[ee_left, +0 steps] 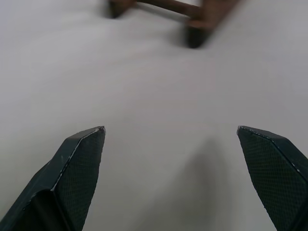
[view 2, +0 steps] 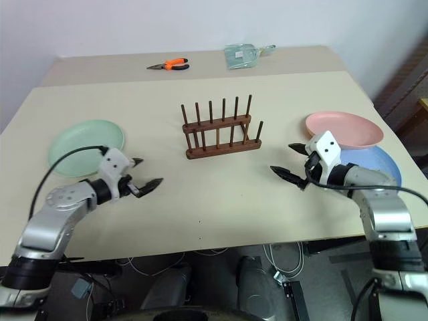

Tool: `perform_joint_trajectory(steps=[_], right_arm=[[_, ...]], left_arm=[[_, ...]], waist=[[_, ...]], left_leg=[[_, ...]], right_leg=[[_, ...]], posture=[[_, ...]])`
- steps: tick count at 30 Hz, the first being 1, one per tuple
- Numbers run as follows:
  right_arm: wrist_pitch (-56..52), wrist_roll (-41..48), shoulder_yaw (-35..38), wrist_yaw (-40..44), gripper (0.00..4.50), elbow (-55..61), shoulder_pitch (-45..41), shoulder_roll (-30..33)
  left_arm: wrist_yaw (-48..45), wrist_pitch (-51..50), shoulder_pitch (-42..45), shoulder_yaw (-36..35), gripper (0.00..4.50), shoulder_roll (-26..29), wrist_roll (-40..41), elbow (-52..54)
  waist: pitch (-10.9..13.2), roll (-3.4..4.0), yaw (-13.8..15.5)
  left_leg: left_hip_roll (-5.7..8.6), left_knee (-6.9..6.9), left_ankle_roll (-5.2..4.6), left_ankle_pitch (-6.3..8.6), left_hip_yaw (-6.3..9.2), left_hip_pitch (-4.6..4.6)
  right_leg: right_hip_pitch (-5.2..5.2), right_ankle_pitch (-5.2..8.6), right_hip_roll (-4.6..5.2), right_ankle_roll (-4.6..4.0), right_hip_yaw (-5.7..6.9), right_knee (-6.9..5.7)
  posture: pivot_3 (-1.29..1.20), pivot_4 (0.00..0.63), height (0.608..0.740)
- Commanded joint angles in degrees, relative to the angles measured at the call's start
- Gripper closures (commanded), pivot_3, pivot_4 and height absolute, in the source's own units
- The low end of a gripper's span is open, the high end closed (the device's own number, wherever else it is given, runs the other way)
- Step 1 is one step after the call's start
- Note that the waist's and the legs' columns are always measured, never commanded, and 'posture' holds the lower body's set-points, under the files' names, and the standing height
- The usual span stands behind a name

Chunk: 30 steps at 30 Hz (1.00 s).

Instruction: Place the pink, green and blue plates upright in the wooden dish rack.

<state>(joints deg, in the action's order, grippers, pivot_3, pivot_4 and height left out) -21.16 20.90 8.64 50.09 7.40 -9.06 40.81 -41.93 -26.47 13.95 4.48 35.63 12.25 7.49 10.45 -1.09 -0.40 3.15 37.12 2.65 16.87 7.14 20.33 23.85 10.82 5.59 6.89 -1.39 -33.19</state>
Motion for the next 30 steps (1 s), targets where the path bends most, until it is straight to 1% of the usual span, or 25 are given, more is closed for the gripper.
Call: perform_joint_trajectory(steps=[1,5,10,13,14,15,17,19,22,26,30], right_arm=[[-0.8,1.0,1.2,-3.0,0.03,6.8,3.0,-1.7],[-1.7,1.6,1.5,-5.6,0.03,12.0,7.0,-3.4],[-1.6,1.0,1.3,-8.3,0.03,14.6,9.1,-4.6],[-1.5,0.8,1.5,-9.4,0.00,15.5,9.4,-4.6],[-1.5,0.8,1.7,-9.7,0.00,15.7,9.6,-4.5],[-1.5,0.9,1.8,-9.9,0.00,15.9,9.8,-4.4],[-1.8,0.9,1.8,-10.5,0.00,16.7,10.0,-4.3],[-2.3,1.0,1.7,-10.9,0.00,17.3,10.1,-4.2],[-3.4,1.6,2.1,-10.9,0.00,18.1,10.1,-3.4],[-6.8,3.9,4.8,-7.1,0.00,19.6,12.3,1.1],[-8.4,5.3,7.0,-5.3,0.00,19.5,14.1,3.7]], left_arm=[[-3.2,5.1,7.3,3.4,0.00,-2.4,-2.0,-8.7],[-6.0,11.3,17.5,7.7,0.00,-7.8,-5.3,-23.5],[-10.2,18.8,27.6,10.1,0.00,-13.9,-8.0,-40.4],[-12.9,21.5,31.5,11.2,0.79,-16.6,-9.5,-47.1],[-13.8,22.1,32.1,11.4,1.35,-16.9,-9.9,-48.2],[-14.6,22.6,32.4,11.6,1.80,-17.2,-10.2,-48.8],[-15.9,23.5,32.5,11.7,3.00,-17.3,-10.8,-49.3],[-16.4,24.0,32.0,11.6,3.74,-17.3,-11.3,-48.7],[-18.5,25.3,30.1,12.3,3.72,-16.5,-11.9,-45.5],[-26.2,23.9,24.1,13.7,3.72,-12.0,-9.9,-32.5],[-29.4,20.1,21.1,13.3,3.72,-9.4,-7.8,-24.7]], waist=[[0.0,0.00,0.0],[0.0,-0.02,0.1],[0.0,-0.04,-0.2],[0.0,-0.05,-0.1],[0.0,-0.05,-0.1],[0.0,-0.05,-0.1],[0.0,-0.06,-0.1],[0.0,-0.06,-0.1],[0.0,-0.06,-0.2],[0.0,-0.04,-0.2],[0.0,-0.05,-0.1]], left_leg=[[0.00,0.02,0.00,0.00,0.00,0.00],[0.03,0.05,0.00,0.00,-0.01,0.00],[0.03,0.05,0.00,0.00,-0.01,0.00],[0.02,0.04,-0.02,0.01,-0.01,-0.01],[0.02,0.04,-0.01,0.01,-0.01,-0.01],[0.02,0.05,-0.01,0.01,-0.01,0.00],[0.02,0.06,-0.01,0.01,0.00,-0.01],[0.02,0.05,-0.02,0.01,0.00,-0.02],[0.02,0.05,-0.02,0.01,0.01,-0.04],[0.02,0.02,-0.05,0.03,0.02,-0.04],[0.01,0.04,-0.06,0.03,0.05,-0.02]], right_leg=[[0.00,-0.01,0.00,0.03,0.00,0.00],[-0.03,-0.15,0.00,0.04,0.00,0.00],[-0.04,-0.13,0.00,0.10,0.00,0.02],[-0.03,-0.08,0.00,0.20,0.01,0.01],[-0.04,-0.07,0.00,0.21,0.00,0.01],[-0.05,-0.07,0.00,0.22,0.00,0.02],[-0.07,-0.07,0.01,0.24,0.00,0.03],[-0.08,-0.07,0.01,0.25,0.00,0.02],[-0.09,-0.06,0.01,0.27,0.00,0.02],[-0.08,-0.13,0.01,0.17,-0.01,0.02],[-0.09,-0.11,0.01,0.16,0.00,0.02]], posture=[[0.00,0.150,0.740],[0.00,0.150,0.740],[0.00,0.150,0.740],[0.00,0.150,0.740],[0.00,0.150,0.740],[0.00,0.150,0.740],[0.00,0.150,0.740],[0.00,0.150,0.740],[0.00,0.150,0.740],[0.00,0.150,0.740],[0.00,0.150,0.740]])
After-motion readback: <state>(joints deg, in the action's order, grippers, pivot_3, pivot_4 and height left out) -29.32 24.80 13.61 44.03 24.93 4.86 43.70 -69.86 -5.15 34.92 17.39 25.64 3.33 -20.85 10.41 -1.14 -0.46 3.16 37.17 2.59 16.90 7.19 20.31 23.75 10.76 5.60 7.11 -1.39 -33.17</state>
